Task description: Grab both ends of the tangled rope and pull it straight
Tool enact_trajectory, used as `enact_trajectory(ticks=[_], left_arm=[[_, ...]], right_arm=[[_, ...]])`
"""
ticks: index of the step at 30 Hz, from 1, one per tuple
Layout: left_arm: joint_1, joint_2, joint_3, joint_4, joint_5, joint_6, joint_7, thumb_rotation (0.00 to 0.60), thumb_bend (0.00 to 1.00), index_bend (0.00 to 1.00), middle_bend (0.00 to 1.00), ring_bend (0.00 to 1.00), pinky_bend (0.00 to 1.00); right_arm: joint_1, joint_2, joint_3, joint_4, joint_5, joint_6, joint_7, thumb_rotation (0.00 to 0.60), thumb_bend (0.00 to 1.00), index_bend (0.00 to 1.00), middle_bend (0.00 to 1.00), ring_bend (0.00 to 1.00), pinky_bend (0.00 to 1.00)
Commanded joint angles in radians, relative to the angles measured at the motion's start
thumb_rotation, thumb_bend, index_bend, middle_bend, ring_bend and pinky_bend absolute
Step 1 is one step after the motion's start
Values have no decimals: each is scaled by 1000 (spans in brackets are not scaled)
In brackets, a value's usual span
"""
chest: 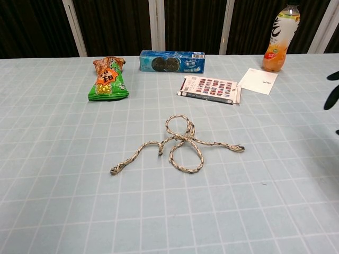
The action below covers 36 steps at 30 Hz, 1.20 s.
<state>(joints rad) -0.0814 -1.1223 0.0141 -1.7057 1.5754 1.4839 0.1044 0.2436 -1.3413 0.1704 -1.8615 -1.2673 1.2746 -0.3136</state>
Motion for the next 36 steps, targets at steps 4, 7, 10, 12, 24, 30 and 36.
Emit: enact_trajectory(ticks=[4,7,10,12,24,30,36], left_arm=[[-3,1,-3,0,6,2,-7,600,0,2,0,0,0],[-5,0,-5,-1,4,-1,-11,600,0,2,0,0,0],[-8,1,-6,-2,2,-4,-13,600,0,2,0,0,0],[-8,1,-8,-3,1,-4,-14,600,0,2,0,0,0],[-10,6,-12,-2,-4,-3,-37,600,0,2,0,0,0],[-12,4,-12,-3,-5,-5,-38,600,0,2,0,0,0],[-13,5,-13,-4,-10,-10,-41,600,0,4,0,0,0]], right_arm=[[136,-204,89,67,216,-63,-169,600,315,480,132,0,0],[169,-270,100,104,263,-50,-216,600,313,501,141,0,0],[192,-318,104,133,293,-38,-241,600,313,509,147,0,0],[204,-342,107,151,306,-32,-249,600,313,513,152,0,0],[236,-426,98,202,333,-5,-253,600,313,546,172,0,0],[255,-465,98,220,338,1,-253,600,312,555,176,0,0],[270,-496,105,253,360,-1,-257,600,314,555,176,0,0]])
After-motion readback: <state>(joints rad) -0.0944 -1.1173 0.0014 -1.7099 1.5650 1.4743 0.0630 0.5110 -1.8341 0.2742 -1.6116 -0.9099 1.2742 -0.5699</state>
